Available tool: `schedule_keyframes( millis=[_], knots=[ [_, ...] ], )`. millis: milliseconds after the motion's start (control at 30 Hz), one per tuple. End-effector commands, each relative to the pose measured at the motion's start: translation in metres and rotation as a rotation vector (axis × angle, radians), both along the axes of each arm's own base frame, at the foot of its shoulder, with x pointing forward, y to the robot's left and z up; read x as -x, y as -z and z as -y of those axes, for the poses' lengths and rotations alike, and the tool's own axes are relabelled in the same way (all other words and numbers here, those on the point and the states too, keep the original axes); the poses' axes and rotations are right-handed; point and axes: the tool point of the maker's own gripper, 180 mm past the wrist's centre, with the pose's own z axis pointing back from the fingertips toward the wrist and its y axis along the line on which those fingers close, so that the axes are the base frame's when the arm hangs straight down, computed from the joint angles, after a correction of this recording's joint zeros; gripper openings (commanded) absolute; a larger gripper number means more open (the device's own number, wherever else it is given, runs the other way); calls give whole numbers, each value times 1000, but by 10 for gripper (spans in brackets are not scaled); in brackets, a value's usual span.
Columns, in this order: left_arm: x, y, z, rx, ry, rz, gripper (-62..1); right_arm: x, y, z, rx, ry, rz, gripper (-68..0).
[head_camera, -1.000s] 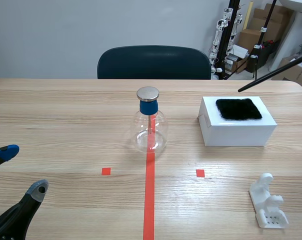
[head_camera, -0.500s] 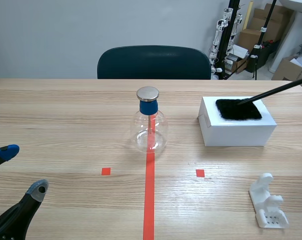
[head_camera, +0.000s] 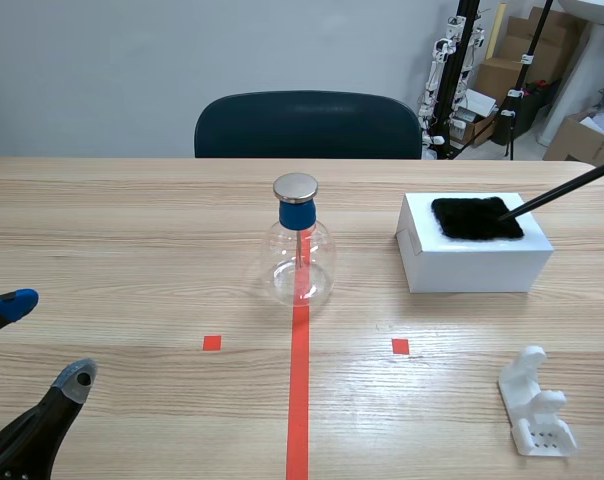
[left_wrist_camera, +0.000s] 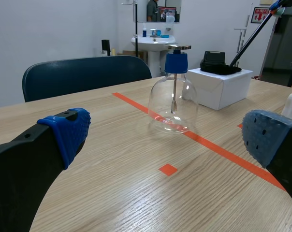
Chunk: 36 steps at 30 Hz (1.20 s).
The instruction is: Do the electroscope experiment. rub the rod on the fur
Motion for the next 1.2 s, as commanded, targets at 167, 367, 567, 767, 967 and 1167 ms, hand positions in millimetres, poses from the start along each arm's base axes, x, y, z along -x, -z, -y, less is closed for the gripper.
schedule_keyframes(
  millis=[167,367,567,767,967,1167],
  knots=[
    [-3,-7,-1,12,-5,31,14,-10,-15,-14,-66,-15,65,-676],
    [-3,-7,-1,12,-5,31,14,-12,-22,0,-40,56,109,-676],
    [-3,-7,-1,12,-5,31,14,-10,-9,-21,-92,-16,57,-676],
    [-3,-7,-1,12,-5,31,14,-12,-13,-13,-81,31,97,-676],
    [-3,-7,-1,12,-5,31,14,-13,-18,3,-45,113,127,-676],
    [-3,-7,-1,12,-5,31,14,-8,-2,-23,-95,-16,29,-676]
  ],
)
